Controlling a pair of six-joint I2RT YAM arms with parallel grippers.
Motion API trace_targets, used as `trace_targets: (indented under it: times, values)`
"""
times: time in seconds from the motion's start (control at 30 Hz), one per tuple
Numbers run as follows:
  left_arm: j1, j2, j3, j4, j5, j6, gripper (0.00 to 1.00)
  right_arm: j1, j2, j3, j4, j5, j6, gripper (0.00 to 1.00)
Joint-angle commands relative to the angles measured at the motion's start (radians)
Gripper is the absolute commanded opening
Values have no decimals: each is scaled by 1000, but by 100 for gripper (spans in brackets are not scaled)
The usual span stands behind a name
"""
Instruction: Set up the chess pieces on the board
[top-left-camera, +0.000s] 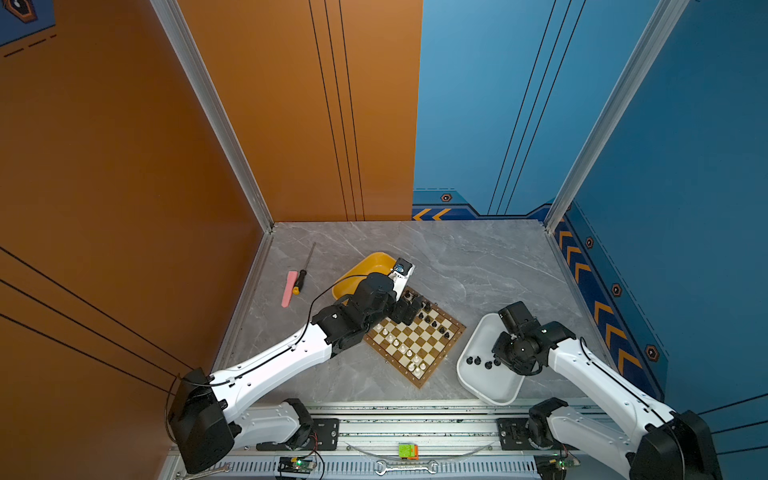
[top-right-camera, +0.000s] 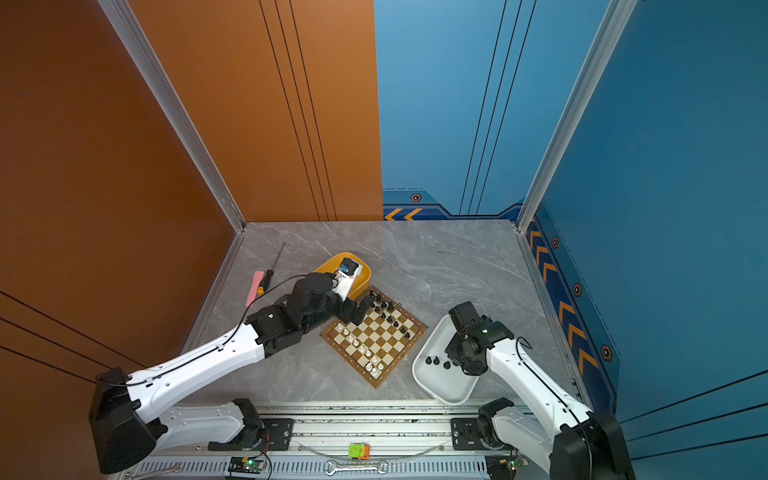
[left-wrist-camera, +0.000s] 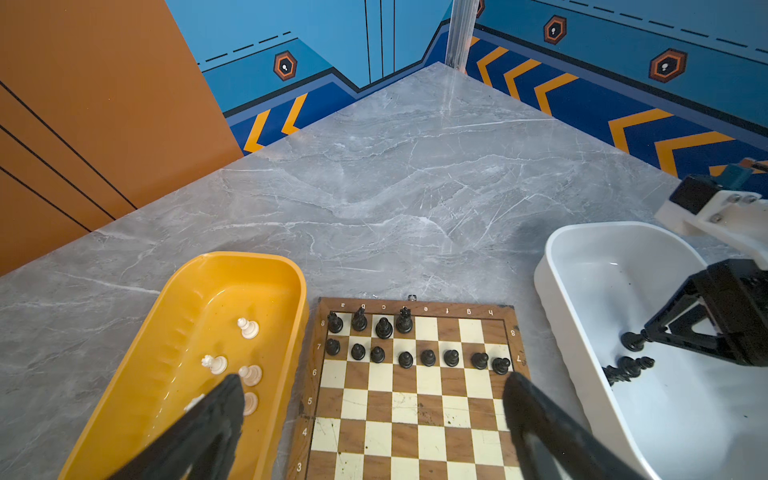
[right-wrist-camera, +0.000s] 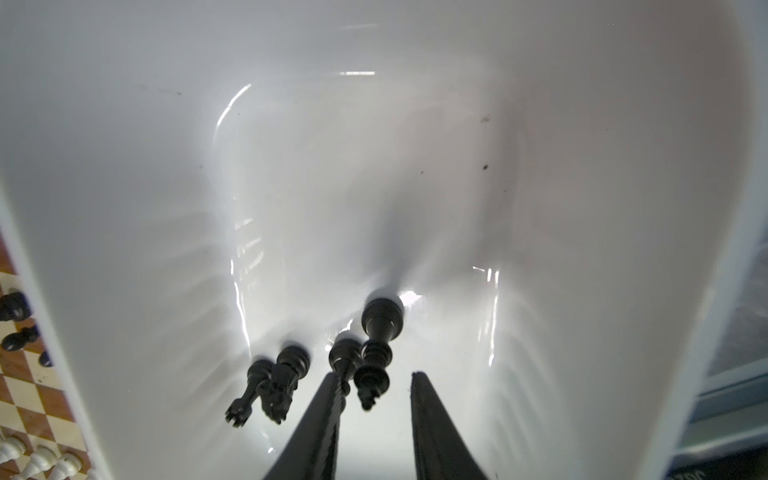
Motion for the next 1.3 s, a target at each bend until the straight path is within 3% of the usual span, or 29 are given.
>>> trace_targets:
  times: [0.0,0.43,1.27]
  values:
    - [-10,2,26,-25,-24,7,98,-8,25,5,6,-13,-32,31]
    - [-10,9,24,-33,-27,20,98,-17,49,12,6,-15,-43,21]
    - [-5,-38,-32,-18,-68,27,98,-16,68,100,-47,2,-76,14]
